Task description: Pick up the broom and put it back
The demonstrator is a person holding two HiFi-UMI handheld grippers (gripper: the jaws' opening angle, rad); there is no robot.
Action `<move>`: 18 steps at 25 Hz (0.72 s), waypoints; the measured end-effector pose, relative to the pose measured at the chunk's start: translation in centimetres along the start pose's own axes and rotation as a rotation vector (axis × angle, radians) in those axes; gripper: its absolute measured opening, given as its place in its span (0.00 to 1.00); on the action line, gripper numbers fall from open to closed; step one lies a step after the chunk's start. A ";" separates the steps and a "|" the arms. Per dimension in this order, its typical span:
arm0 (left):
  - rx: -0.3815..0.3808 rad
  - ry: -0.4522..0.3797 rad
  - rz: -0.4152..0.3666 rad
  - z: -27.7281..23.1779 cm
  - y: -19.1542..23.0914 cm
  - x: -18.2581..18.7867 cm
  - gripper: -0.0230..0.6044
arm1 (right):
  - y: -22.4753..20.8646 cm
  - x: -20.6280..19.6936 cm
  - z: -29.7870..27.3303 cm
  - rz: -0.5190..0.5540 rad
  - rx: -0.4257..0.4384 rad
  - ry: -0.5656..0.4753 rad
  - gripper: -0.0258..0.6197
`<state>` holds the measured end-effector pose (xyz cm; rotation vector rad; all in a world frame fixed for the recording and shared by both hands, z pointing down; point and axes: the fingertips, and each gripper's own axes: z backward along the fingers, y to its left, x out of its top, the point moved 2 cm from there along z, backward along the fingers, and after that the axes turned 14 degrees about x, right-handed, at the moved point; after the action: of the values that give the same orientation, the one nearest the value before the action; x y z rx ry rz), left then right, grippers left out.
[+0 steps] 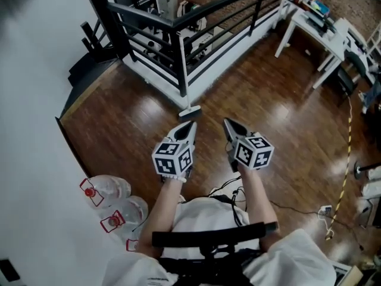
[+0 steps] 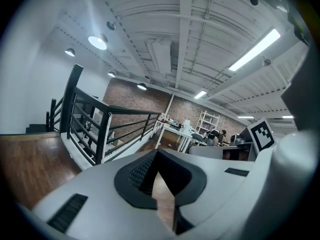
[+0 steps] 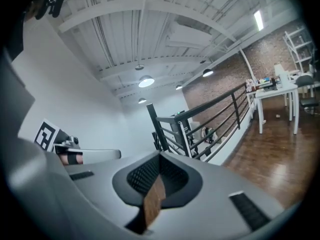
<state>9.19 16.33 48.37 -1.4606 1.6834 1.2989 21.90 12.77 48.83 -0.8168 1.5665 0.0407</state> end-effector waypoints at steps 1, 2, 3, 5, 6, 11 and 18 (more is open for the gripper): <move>-0.007 -0.003 0.003 0.4 0.2 -0.1 0.03 | 0.8 -0.1 0.1 0.007 -0.007 -0.001 0.05; -0.015 -0.006 0.005 0.8 0.4 -0.1 0.03 | 1.5 -0.4 0.2 0.014 -0.014 0.000 0.05; -0.022 -0.009 0.007 1.1 0.6 -0.1 0.03 | 2.0 -0.6 0.3 0.020 -0.022 0.003 0.05; -0.032 -0.014 0.013 1.5 0.7 0.0 0.03 | 2.7 -1.0 0.6 0.022 -0.036 0.014 0.05; -0.035 -0.015 0.015 1.7 0.7 0.1 0.03 | 2.8 -1.3 0.9 0.019 -0.042 0.019 0.05; -0.051 -0.013 0.014 2.3 0.6 0.1 0.03 | 3.3 -2.4 1.6 0.003 -0.070 0.027 0.05; -0.053 -0.014 0.001 3.3 0.8 -0.4 0.03 | 4.0 -3.0 2.0 -0.006 -0.076 0.017 0.05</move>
<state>7.97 19.46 47.75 -1.4780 1.6525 1.3611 21.42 18.12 49.36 -0.8836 1.5860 0.0895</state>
